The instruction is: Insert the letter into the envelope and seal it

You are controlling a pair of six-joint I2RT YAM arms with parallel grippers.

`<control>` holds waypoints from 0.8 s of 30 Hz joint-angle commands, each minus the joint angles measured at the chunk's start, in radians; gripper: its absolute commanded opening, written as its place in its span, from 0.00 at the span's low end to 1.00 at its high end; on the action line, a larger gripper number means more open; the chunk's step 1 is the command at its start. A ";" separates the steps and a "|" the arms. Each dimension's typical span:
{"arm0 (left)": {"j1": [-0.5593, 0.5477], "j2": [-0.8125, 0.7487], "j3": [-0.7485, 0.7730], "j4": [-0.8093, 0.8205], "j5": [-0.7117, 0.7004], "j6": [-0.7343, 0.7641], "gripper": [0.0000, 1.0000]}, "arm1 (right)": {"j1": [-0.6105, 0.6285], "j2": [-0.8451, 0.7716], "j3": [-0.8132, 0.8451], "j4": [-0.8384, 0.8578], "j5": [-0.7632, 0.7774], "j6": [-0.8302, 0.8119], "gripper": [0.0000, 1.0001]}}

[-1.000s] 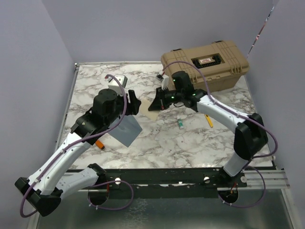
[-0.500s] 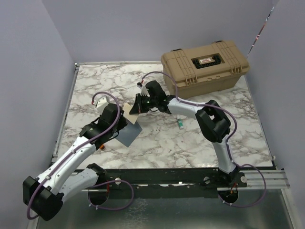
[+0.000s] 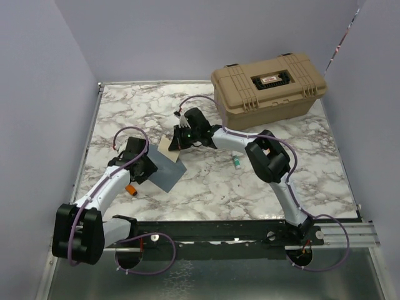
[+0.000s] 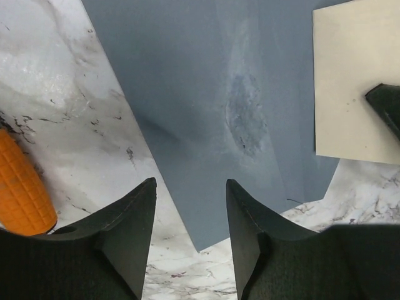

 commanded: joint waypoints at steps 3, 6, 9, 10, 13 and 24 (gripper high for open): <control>0.023 0.130 -0.030 0.055 0.044 0.003 0.50 | 0.008 0.050 0.012 -0.065 0.031 -0.043 0.00; 0.023 0.168 -0.051 0.056 0.019 -0.040 0.49 | 0.010 0.061 0.049 -0.148 0.081 -0.020 0.00; 0.023 0.172 -0.071 0.072 0.001 -0.064 0.45 | 0.016 0.053 0.033 -0.162 0.097 -0.014 0.00; 0.023 0.171 -0.071 0.075 0.003 -0.066 0.44 | 0.021 0.048 0.024 -0.163 0.102 -0.014 0.00; 0.023 0.162 -0.080 0.093 0.031 -0.061 0.41 | 0.047 0.025 -0.025 -0.135 0.123 -0.018 0.00; 0.025 0.097 -0.138 0.096 0.010 -0.087 0.41 | 0.068 -0.084 -0.202 0.083 0.185 -0.077 0.00</control>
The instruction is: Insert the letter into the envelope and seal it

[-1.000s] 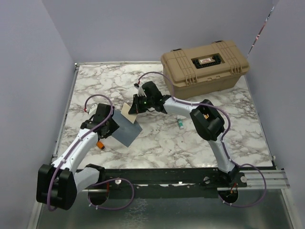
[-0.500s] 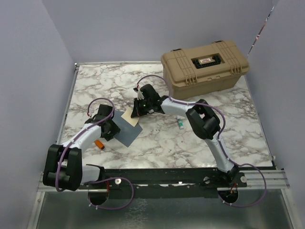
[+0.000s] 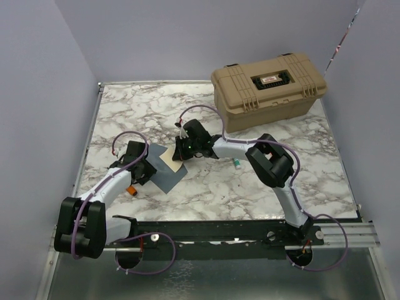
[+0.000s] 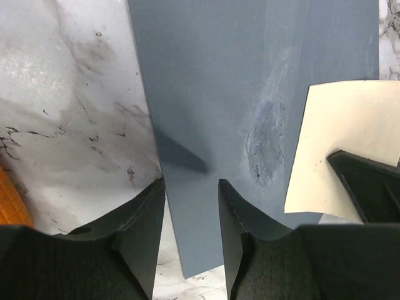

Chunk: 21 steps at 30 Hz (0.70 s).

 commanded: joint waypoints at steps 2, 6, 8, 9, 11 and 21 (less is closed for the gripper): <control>0.003 0.022 -0.043 -0.062 0.007 -0.014 0.41 | 0.011 -0.027 -0.041 0.086 0.012 -0.072 0.00; 0.002 0.000 -0.048 -0.043 0.030 -0.036 0.41 | 0.011 -0.018 -0.036 0.117 0.009 -0.029 0.00; 0.003 -0.010 -0.048 -0.043 0.039 -0.038 0.41 | 0.011 -0.013 -0.021 0.099 0.010 0.000 0.00; 0.003 -0.015 -0.047 -0.043 0.042 -0.037 0.41 | 0.011 -0.009 -0.015 0.083 0.016 0.021 0.00; 0.003 -0.028 -0.051 -0.043 0.044 -0.042 0.41 | 0.012 0.006 0.006 0.064 -0.003 0.051 0.00; 0.003 -0.076 -0.086 -0.015 0.071 -0.083 0.41 | 0.031 0.003 -0.054 0.165 -0.093 0.069 0.00</control>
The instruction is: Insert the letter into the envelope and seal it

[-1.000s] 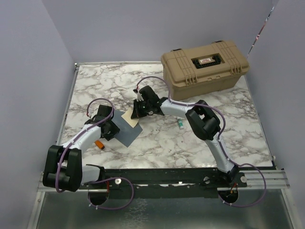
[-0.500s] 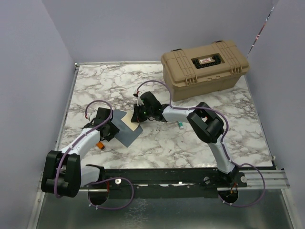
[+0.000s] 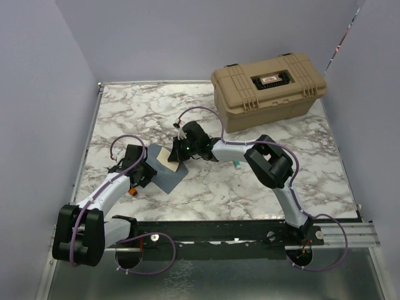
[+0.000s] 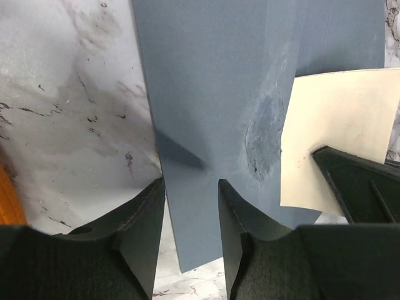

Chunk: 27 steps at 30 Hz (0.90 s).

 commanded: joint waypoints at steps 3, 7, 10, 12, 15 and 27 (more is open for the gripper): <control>0.003 -0.002 -0.034 -0.023 0.044 -0.012 0.41 | 0.013 0.021 -0.005 0.049 -0.097 0.019 0.00; 0.003 0.004 -0.031 -0.011 0.046 -0.014 0.42 | 0.013 0.030 0.007 0.041 -0.114 0.060 0.00; 0.003 0.002 -0.026 -0.012 0.047 -0.019 0.42 | 0.016 0.026 0.001 0.035 -0.104 0.088 0.01; 0.002 -0.009 -0.026 -0.019 0.040 -0.030 0.42 | 0.016 0.014 0.015 -0.006 -0.086 0.073 0.11; 0.003 -0.037 -0.029 -0.029 0.015 -0.041 0.42 | 0.016 -0.025 0.031 -0.065 -0.044 0.033 0.41; 0.002 -0.042 -0.024 -0.040 0.029 -0.024 0.42 | 0.016 -0.038 0.131 -0.275 0.055 -0.083 0.61</control>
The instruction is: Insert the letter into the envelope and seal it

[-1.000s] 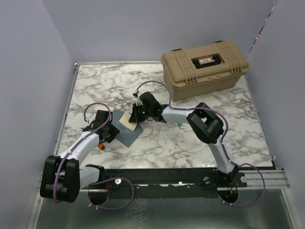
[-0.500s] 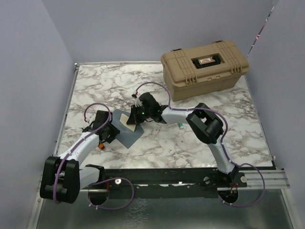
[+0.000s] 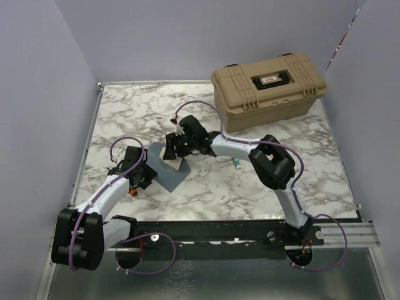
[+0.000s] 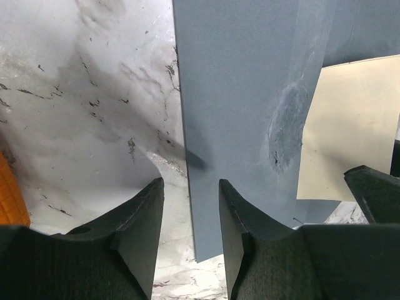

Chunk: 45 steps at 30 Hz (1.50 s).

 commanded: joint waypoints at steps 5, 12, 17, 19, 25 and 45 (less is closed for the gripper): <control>0.002 -0.005 0.004 -0.018 0.037 0.018 0.42 | 0.007 0.002 0.065 -0.170 0.045 -0.057 0.54; 0.002 0.084 0.029 0.034 0.159 0.090 0.36 | 0.007 0.001 0.019 -0.130 -0.033 -0.002 0.16; 0.002 0.112 0.027 0.062 0.199 0.104 0.32 | 0.007 -0.010 -0.071 0.051 -0.100 0.096 0.11; 0.002 0.101 0.026 0.062 0.192 0.106 0.32 | 0.007 -0.012 -0.096 0.089 -0.110 0.128 0.11; 0.002 0.036 0.013 0.044 0.126 0.084 0.33 | 0.004 -0.086 -0.152 0.103 -0.013 0.117 0.23; 0.005 0.007 0.018 -0.009 0.098 0.135 0.47 | -0.051 -0.057 -0.096 0.028 -0.068 0.064 0.07</control>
